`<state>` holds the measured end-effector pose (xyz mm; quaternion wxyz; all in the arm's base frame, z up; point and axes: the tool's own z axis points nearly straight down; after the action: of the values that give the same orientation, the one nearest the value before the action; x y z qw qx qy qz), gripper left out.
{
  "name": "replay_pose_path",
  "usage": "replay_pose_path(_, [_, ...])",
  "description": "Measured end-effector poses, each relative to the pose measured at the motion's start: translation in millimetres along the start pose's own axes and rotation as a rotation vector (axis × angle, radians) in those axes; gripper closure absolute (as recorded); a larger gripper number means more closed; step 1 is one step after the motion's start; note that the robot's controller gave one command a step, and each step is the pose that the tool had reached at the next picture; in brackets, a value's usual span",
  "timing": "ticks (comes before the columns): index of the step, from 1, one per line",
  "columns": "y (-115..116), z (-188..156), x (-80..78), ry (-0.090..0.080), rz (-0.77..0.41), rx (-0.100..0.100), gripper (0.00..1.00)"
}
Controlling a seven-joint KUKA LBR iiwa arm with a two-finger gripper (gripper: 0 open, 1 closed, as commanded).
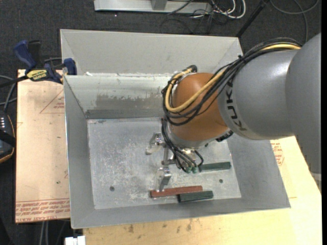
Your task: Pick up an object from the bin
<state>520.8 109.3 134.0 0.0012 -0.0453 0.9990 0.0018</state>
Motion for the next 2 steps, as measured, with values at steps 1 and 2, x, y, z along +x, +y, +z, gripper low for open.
replay_pose_path(1, [-11.9, 56.6, 36.7, -0.018, -0.231, 0.001, 1.0])
replay_pose_path(2, [-12.0, 57.0, 34.1, -0.031, -0.23, 0.0, 0.0])
